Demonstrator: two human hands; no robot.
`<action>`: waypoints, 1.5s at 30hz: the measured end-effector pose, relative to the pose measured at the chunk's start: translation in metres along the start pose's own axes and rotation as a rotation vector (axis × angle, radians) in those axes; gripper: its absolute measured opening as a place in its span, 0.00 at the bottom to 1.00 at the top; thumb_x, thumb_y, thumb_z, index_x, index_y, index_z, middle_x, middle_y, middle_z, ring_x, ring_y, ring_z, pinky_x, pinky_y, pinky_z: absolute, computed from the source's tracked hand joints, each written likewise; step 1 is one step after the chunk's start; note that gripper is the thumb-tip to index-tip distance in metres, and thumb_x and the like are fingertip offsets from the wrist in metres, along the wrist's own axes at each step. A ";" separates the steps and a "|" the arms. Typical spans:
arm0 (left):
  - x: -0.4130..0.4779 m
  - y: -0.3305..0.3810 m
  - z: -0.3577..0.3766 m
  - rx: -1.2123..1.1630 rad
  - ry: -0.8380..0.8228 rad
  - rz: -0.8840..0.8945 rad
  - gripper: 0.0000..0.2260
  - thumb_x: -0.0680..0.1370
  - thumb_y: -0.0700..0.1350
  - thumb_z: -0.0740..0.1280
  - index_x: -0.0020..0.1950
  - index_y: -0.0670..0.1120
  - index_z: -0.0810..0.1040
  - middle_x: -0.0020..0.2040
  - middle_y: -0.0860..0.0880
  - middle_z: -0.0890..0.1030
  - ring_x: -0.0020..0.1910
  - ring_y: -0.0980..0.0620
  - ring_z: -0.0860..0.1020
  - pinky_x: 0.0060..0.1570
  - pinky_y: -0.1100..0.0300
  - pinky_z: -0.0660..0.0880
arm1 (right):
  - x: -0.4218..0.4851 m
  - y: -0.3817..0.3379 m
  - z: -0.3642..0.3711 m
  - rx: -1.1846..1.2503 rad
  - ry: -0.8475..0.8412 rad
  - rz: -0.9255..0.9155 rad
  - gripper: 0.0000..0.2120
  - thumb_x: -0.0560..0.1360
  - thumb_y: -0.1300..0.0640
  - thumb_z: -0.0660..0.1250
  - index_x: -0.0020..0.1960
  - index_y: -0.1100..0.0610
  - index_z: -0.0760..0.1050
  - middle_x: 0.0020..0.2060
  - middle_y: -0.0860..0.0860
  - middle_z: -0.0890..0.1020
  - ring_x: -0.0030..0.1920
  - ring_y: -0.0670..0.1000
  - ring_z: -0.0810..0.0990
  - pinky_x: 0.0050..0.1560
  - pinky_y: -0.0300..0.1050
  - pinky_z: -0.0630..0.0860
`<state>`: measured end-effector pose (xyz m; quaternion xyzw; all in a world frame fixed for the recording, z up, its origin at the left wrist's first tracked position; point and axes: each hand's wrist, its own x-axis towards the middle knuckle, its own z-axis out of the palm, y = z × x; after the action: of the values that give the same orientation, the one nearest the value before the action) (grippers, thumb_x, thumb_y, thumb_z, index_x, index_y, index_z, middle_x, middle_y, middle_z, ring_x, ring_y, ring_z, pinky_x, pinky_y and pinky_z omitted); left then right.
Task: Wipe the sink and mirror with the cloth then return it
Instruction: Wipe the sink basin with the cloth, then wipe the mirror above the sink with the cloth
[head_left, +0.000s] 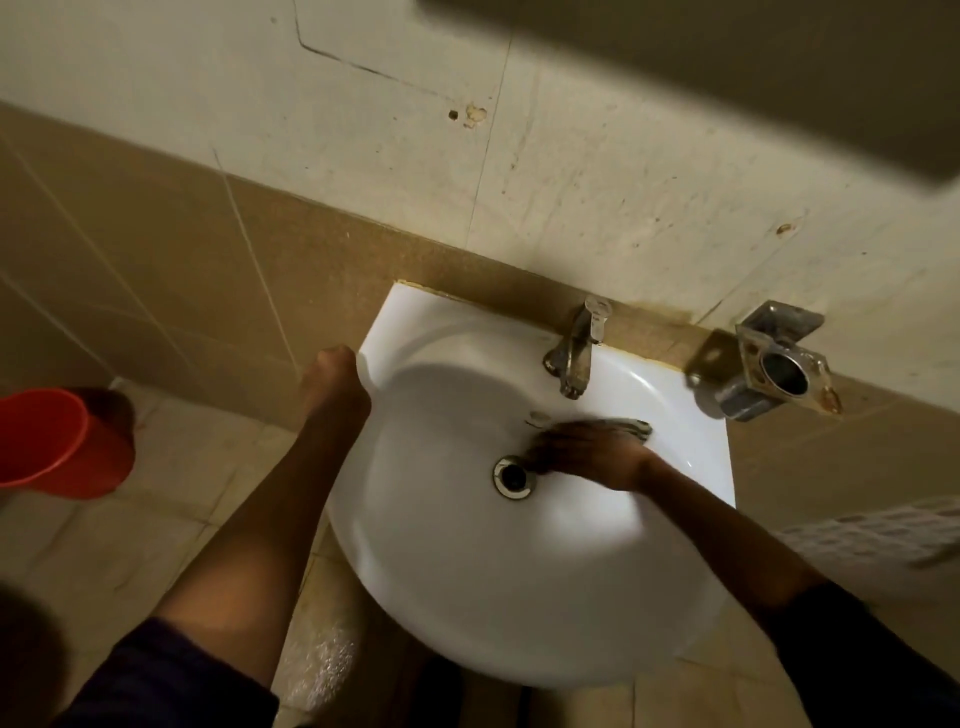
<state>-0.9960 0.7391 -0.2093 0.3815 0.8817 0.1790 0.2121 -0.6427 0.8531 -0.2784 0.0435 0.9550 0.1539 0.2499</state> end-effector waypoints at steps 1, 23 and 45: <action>0.001 0.000 0.001 0.000 0.006 0.005 0.10 0.70 0.28 0.68 0.50 0.34 0.76 0.51 0.35 0.79 0.50 0.36 0.79 0.49 0.47 0.80 | -0.019 0.004 0.002 0.033 -0.006 0.083 0.26 0.83 0.57 0.42 0.60 0.55 0.78 0.60 0.51 0.80 0.71 0.48 0.67 0.72 0.43 0.59; -0.018 -0.014 0.000 0.226 -0.065 0.132 0.15 0.76 0.38 0.62 0.63 0.38 0.74 0.62 0.39 0.76 0.63 0.41 0.75 0.61 0.54 0.72 | 0.083 -0.158 -0.160 2.102 0.696 0.823 0.21 0.72 0.48 0.71 0.59 0.61 0.77 0.54 0.56 0.80 0.55 0.53 0.79 0.61 0.46 0.72; -0.133 0.121 -0.062 -0.867 -1.005 0.596 0.21 0.63 0.44 0.77 0.53 0.39 0.82 0.47 0.42 0.85 0.45 0.48 0.83 0.49 0.58 0.78 | -0.101 -0.062 -0.261 1.311 0.795 0.788 0.28 0.66 0.54 0.76 0.65 0.47 0.73 0.62 0.45 0.78 0.61 0.43 0.76 0.62 0.42 0.74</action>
<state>-0.8732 0.7076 -0.0678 0.5232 0.3865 0.3656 0.6658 -0.6834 0.7070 -0.0356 0.4503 0.7827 -0.3492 -0.2502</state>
